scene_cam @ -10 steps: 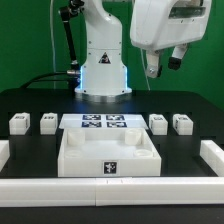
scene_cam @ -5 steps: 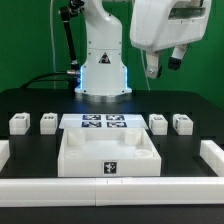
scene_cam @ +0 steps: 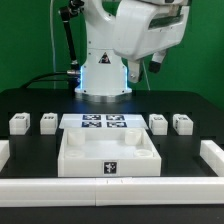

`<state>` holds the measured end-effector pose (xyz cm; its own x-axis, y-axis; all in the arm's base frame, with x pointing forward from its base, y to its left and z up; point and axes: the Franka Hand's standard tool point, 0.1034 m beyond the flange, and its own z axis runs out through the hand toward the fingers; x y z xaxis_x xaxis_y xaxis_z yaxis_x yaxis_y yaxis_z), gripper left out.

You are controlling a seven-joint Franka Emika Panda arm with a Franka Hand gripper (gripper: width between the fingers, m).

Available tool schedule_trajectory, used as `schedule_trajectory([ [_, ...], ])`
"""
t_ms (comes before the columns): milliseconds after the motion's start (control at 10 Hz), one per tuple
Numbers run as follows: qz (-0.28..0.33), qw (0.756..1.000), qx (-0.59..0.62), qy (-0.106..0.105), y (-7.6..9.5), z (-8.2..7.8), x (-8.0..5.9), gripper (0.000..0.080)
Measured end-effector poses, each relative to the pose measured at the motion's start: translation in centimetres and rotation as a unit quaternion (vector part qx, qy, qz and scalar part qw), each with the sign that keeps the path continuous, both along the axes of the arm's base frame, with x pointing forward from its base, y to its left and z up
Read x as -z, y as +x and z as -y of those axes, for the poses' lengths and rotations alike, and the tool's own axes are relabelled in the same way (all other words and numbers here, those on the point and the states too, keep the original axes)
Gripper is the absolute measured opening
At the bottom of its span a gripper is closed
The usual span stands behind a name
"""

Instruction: Assemble square table

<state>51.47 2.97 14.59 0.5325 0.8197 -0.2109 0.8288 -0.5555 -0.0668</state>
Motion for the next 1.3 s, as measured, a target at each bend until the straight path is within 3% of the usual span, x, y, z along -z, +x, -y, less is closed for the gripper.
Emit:
schedule_trajectory([
  [200,-0.004,0.998,-0.059,0.015,-1.6,2.3,0.9,0.0650],
  [600,-0.008,0.983,-0.178,0.037,-1.7,2.8,1.2,0.0650],
  [700,-0.023,0.967,-0.247,0.052,-2.5,4.0,1.9,0.0650],
  [900,-0.054,0.950,-0.297,0.079,-5.4,5.7,6.0,0.0650],
  [1300,-0.093,0.951,-0.275,0.105,-7.6,4.7,11.6,0.0650],
])
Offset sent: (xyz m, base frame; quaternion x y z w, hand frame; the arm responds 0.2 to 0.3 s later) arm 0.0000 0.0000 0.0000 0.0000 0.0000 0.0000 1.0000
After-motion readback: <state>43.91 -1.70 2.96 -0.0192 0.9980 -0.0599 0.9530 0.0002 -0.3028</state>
